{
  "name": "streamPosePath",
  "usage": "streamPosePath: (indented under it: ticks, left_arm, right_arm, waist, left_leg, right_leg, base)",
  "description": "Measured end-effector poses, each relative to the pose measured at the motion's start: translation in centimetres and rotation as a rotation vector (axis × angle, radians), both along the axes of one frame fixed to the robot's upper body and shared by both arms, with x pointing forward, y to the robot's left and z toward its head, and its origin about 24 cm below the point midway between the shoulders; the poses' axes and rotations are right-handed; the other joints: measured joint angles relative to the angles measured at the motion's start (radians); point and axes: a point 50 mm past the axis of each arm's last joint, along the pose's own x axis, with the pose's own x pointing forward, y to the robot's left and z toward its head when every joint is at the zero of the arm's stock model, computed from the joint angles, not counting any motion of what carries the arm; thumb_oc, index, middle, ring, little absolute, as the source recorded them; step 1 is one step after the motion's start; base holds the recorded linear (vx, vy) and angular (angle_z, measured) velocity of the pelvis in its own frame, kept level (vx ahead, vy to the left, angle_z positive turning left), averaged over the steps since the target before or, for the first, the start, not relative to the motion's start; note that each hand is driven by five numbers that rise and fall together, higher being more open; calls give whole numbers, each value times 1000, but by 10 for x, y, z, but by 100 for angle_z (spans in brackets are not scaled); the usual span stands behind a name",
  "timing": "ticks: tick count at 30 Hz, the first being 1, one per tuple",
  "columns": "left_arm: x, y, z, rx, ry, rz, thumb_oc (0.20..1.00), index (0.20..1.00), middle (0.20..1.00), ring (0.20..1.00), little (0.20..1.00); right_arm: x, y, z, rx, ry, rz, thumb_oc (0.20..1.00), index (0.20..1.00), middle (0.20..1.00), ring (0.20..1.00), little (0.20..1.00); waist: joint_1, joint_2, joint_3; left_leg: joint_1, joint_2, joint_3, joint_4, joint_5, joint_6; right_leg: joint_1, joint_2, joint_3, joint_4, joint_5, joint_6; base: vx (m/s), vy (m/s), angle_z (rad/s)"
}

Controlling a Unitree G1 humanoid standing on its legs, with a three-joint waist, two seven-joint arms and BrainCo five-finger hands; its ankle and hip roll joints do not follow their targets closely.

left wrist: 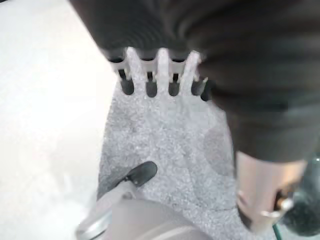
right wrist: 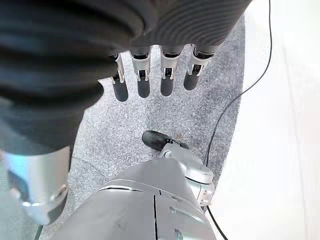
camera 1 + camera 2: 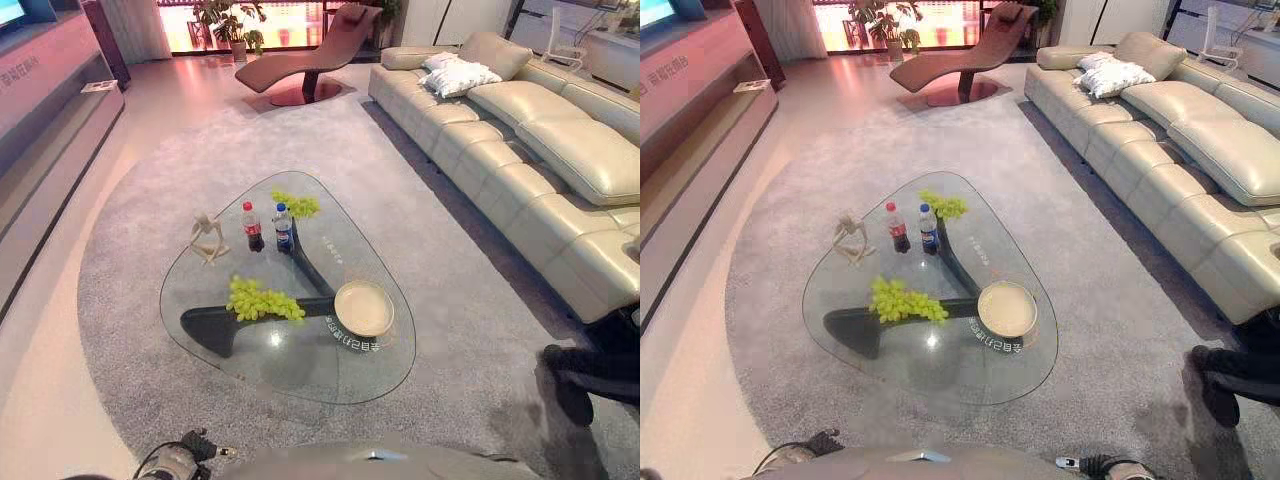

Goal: Pick up fruits into the plate

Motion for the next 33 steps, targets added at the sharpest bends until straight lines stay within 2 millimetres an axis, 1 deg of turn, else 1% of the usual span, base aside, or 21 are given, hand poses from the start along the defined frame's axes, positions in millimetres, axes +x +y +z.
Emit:
streamPosePath:
  ticks: [1, 14, 19, 20, 22, 24, 25, 27, 30, 32, 33]
  left_arm:
    - [0, 0, 0, 0, -1, 0, 1000, 1000, 1000, 1000, 1000]
    - [1, 2, 1, 42, -28, 5, 1000, 1000, 1000, 1000, 1000]
    - [6, 2, 3, 63, -90, 10, 1000, 1000, 1000, 1000, 1000]
    - [8, 2, 4, 72, -115, 22, 1000, 1000, 1000, 1000, 1000]
    - [12, 3, 5, 83, -154, 48, 1000, 1000, 1000, 1000, 1000]
    - [20, 4, 8, 98, -209, 88, 1000, 1000, 1000, 1000, 1000]
    - [28, 4, 11, 107, -250, 108, 1000, 1000, 1000, 1000, 1000]
    - [50, 4, 19, 133, -362, 144, 1000, 1000, 1000, 1000, 1000]
    - [70, 4, 30, 175, -500, 165, 1000, 1000, 1000, 1000, 1000]
    - [92, 7, 46, 234, -647, 173, 1000, 1000, 1000, 1000, 1000]
    - [97, 8, 50, 250, -672, 173, 1000, 1000, 1000, 1000, 1000]
  right_arm:
    - [0, 0, 0, 0, 0, 0, 1000, 1000, 1000, 1000, 1000]
    - [0, 0, 0, 1, -1, -2, 1000, 1000, 1000, 1000, 1000]
    - [0, 0, 0, 0, 1, -3, 1000, 1000, 1000, 1000, 1000]
    - [1, 0, 0, 0, -2, -2, 1000, 1000, 1000, 1000, 1000]
    - [1, 0, 0, -1, -3, -4, 1000, 1000, 1000, 1000, 1000]
    - [5, -1, 1, -2, -11, -15, 1000, 1000, 1000, 1000, 1000]
    - [10, -1, 2, -1, -21, -26, 1000, 1000, 1000, 1000, 1000]
    - [23, -3, 4, -5, -53, -29, 1000, 1000, 1000, 1000, 1000]
    - [27, -6, 6, -10, -69, -33, 1000, 1000, 1000, 1000, 1000]
    - [31, -12, 9, -27, -84, -33, 1000, 1000, 1000, 1000, 1000]
    - [33, -13, 10, -32, -89, -34, 1000, 1000, 1000, 1000, 1000]
  waist:
    - [0, 0, 0]
    - [0, 11, 12]
    - [-2, 15, 16]
    - [-2, 11, 19]
    - [-3, 15, 35]
    - [-2, 17, 47]
    - [-3, 17, 54]
    - [-5, 24, 96]
    - [-7, 39, 113]
    - [-9, 48, 133]
    - [-11, 49, 135]
  left_leg:
    - [0, 2, 0, 0, 0, 0]
    - [-2, 7, 0, 0, -1, -2]
    - [-15, 7, 1, 0, -3, -1]
    - [-16, 7, 2, 0, -1, -3]
    - [-22, 7, 4, 1, 0, -4]
    - [-45, 7, 6, 5, 5, -5]
    - [-63, 7, 6, 5, 8, -2]
    - [-70, 6, 5, 5, 14, -2]
    - [-70, 7, 5, 5, 14, -2]
    - [-75, 8, 5, 5, 14, -3]
    - [-82, 8, 5, 5, 14, -3]
  right_leg:
    - [0, 2, 0, 0, 0, 0]
    - [-2, 6, -1, 0, 0, 0]
    - [-14, 6, 0, 0, -1, -1]
    - [-18, 6, 1, 0, 0, 0]
    - [-25, 6, 3, 0, 2, -3]
    - [-50, 6, 6, 1, 7, -8]
    - [-67, 6, 6, 1, 10, -11]
    - [-72, 7, 7, 4, 15, -12]
    - [-73, 9, 7, 4, 15, -12]
    - [-79, 10, 8, 5, 16, -12]
    - [-89, 10, 9, 5, 16, -12]
  base:
    - [621, -52, -46]
    - [23, 2, 0]
    - [30, 4, 0]
    - [-34, 8, -2]
    - [-105, 19, -4]
    - [-99, 32, -4]
    - [-24, 34, -1]
    - [16, 10, 0]
    - [24, 9, -1]
    - [-51, 13, -1]
    - [-106, 22, -4]
